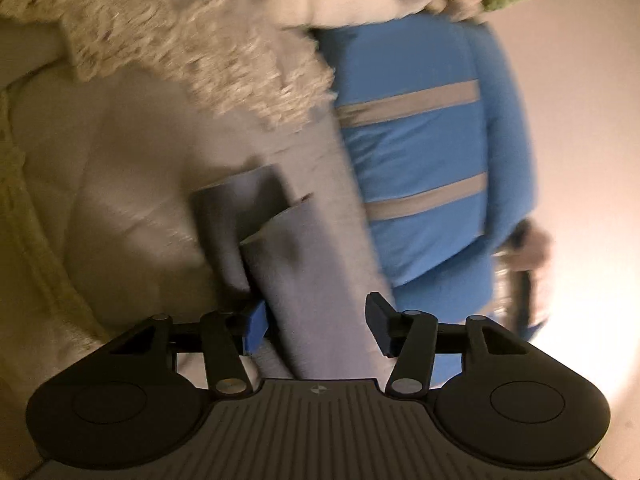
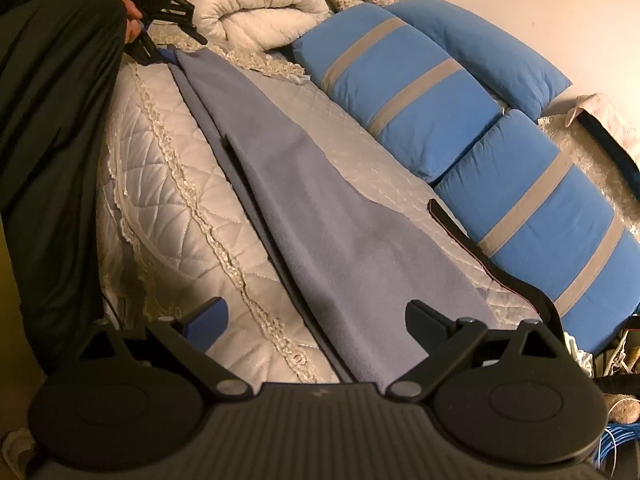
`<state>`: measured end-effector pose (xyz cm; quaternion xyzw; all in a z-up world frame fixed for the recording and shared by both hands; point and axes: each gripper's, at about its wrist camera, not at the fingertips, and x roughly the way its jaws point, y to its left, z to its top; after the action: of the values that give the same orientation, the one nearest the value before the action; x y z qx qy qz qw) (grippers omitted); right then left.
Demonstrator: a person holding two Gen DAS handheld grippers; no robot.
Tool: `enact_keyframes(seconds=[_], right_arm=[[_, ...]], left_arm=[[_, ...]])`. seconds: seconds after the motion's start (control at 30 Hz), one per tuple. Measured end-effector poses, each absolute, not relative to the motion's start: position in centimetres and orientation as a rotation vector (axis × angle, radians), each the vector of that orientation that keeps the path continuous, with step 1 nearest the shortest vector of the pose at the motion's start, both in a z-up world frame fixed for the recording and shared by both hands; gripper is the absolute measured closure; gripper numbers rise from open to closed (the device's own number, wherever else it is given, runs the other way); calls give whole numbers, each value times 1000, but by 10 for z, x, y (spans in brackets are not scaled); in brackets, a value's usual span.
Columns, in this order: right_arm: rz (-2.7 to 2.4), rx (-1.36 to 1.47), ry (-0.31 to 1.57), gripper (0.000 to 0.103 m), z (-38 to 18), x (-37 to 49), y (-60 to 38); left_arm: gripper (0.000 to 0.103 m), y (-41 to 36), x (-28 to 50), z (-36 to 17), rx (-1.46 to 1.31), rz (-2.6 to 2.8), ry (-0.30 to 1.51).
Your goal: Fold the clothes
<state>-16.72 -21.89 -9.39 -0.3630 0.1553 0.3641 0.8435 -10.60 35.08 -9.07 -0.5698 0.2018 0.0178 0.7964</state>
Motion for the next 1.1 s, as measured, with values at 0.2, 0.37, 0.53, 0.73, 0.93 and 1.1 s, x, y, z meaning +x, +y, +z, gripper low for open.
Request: enact_keyframes(seconds=[0.2,0.37,0.53,0.73,0.93,1.1], right_arm=[[771,-762,319,3,-92,-168,-218],[778,-759,320,3,-93,-168,-216],[779,-763,316,3,-94,-168,-214],[777,-759,317,3,-94,-168,-215],[771,-767,320,3,-96,-168,-218],[766,-766,320,3,-97,-167,-220]], left_arm=[[55,353,-100,-84,-1212,41,418],[101,354,-108,-71,-1180,139,423],[101,352,-111,-51,-1102,199,444],[101,359,-109,-32,-1033,275,511],[101,361,-104,-32,-962,304,585],[100,359,-97,-37,-909,358,665]])
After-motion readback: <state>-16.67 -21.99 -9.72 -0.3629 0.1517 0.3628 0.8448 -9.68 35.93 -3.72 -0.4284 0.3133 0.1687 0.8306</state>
